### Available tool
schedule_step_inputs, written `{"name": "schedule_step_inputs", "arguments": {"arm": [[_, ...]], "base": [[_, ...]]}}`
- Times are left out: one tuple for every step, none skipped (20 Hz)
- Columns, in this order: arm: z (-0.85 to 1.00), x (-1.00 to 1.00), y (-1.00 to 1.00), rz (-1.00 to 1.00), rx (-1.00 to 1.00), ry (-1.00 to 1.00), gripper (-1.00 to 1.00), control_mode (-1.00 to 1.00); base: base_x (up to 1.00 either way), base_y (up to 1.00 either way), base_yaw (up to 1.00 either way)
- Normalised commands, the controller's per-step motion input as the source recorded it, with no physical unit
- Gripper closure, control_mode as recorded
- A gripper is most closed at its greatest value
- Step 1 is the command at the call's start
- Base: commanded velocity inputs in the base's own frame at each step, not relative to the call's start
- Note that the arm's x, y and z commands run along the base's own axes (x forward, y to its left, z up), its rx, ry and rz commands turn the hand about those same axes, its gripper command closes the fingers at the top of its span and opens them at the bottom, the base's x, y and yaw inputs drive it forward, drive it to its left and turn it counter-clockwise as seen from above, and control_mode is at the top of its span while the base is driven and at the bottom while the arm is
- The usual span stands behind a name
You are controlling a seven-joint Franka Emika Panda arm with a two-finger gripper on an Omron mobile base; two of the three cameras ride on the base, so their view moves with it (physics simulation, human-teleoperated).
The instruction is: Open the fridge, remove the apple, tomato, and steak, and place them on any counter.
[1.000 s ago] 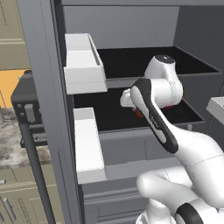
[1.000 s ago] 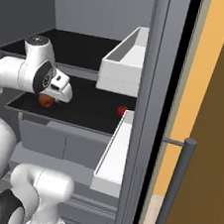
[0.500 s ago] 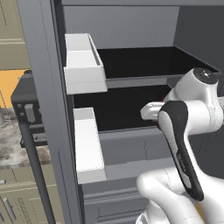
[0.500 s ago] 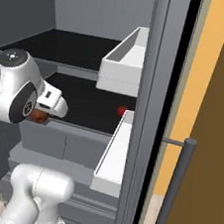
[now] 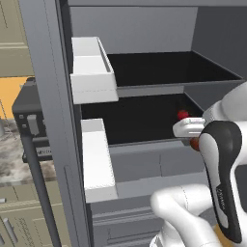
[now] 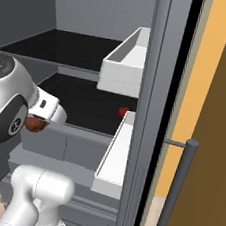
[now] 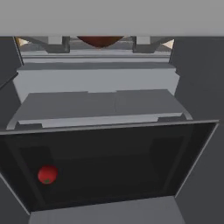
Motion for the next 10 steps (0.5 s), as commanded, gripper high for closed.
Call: {"name": "schedule_step_inputs", "arguments": {"arm": [[0.00,-0.04,0.00,0.00,0.00,0.00,1.00,-1.00],[-0.04,0.00,0.00,0.00,0.00,0.04,1.00,-1.00],[-0.04,0.00,0.00,0.00,0.00,0.02,1.00,-1.00],[-0.06,-0.01,0.00,0.00,0.00,0.00,1.00,-1.00],[-0.04,-0.13,0.00,0.00,0.00,0.00,1.00,-1.00],[0.00,0.00,0.00,0.00,0.00,0.00,1.00,1.00],[0.00,0.00,0.00,0.00,0.00,0.00,1.00,1.00],[0.00,0.00,0.00,0.00,0.00,0.00,1.00,1.00],[0.00,0.00,0.00,0.00,0.00,0.00,1.00,1.00],[0.00,0.00,0.00,0.00,0.00,0.00,1.00,1.00]], "base": [[0.00,0.00,0.00],[0.00,0.00,0.00],[0.00,0.00,0.00],[0.00,0.00,0.00],[0.00,0.00,0.00],[-0.24,0.00,0.00],[-0.46,0.00,0.01],[-0.62,0.00,0.00],[-0.84,0.00,0.00],[-1.00,0.00,0.00]]}}
